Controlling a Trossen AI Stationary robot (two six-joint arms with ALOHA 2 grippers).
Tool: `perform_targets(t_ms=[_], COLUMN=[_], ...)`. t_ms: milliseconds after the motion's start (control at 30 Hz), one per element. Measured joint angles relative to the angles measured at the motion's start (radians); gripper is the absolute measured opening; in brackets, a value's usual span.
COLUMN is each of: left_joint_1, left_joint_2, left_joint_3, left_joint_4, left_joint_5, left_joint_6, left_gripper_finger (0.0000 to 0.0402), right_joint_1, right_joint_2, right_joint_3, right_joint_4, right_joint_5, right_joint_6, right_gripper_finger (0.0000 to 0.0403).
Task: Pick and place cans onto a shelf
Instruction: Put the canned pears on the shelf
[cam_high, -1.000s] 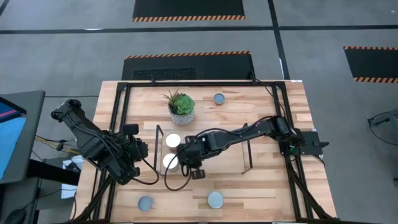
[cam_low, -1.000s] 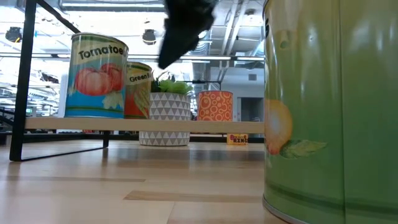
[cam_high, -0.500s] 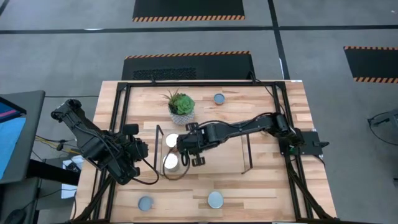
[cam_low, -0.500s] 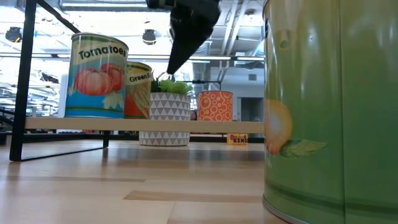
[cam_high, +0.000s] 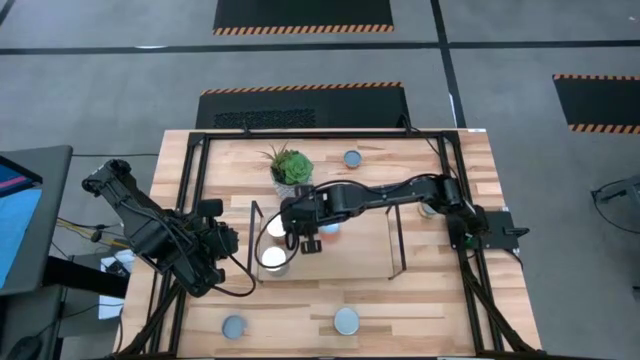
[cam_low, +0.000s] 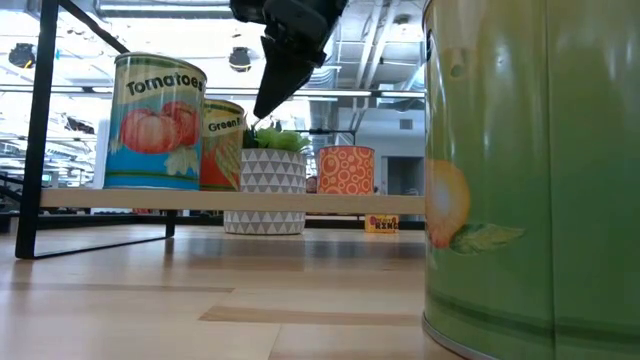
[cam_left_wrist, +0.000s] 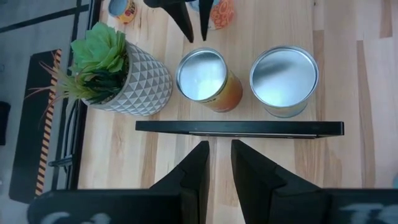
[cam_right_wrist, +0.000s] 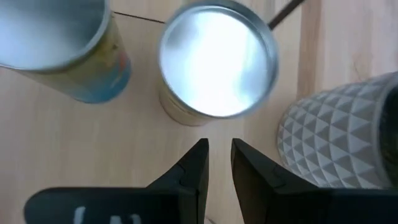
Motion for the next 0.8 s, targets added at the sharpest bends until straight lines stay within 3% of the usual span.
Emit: perform_targets(t_ms=[300, 800], left_joint_1=[0.000, 0.000], left_joint_2=[0.000, 0.000], left_joint_3=[0.000, 0.000], left_joint_4=[0.000, 0.000], left_joint_5=[0.000, -0.001], left_joint_6=[0.000, -0.002], left_gripper_finger=[0.0057, 0.0057], right_joint_1=[0.002, 0.008], right_joint_2=[0.000, 0.000], right_joint_3=[0.000, 0.000], right_joint_4=[0.068, 0.019], right_joint_5=[-0.008, 0.035], right_joint_6=[0.000, 0.017], right_gripper_finger=[0.0091, 0.0091])
